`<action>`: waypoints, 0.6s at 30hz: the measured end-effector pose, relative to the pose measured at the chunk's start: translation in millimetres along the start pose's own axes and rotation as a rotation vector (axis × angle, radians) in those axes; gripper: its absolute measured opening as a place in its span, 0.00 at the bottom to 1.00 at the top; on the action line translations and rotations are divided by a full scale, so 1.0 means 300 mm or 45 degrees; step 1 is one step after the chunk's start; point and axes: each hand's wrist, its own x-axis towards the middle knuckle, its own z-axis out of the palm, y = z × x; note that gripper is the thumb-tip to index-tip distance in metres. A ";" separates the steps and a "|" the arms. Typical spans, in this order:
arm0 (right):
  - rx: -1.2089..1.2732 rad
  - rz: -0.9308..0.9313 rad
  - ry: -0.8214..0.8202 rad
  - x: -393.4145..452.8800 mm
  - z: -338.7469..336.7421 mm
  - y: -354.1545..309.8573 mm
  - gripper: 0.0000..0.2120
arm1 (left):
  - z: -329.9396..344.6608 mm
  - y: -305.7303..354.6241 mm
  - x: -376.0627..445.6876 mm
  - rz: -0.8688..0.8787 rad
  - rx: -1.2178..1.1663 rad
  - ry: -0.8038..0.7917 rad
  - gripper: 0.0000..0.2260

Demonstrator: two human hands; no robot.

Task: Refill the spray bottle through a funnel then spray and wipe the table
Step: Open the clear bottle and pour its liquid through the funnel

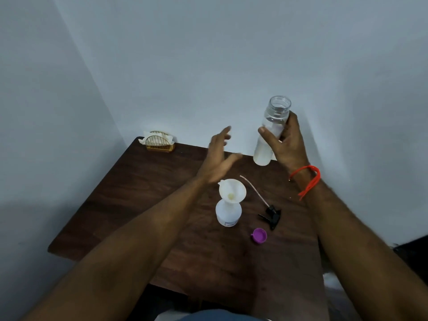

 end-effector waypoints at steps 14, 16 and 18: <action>-0.577 0.211 -0.654 -0.234 -0.139 0.255 0.36 | 0.126 -0.303 -0.302 -0.222 -0.064 -0.074 0.53; -0.663 0.225 -0.731 -0.250 -0.124 0.278 0.37 | 0.146 -0.289 -0.288 -0.212 -0.067 -0.075 0.53; -0.736 0.222 -0.815 -0.256 -0.106 0.285 0.38 | 0.157 -0.281 -0.278 -0.200 -0.051 -0.066 0.50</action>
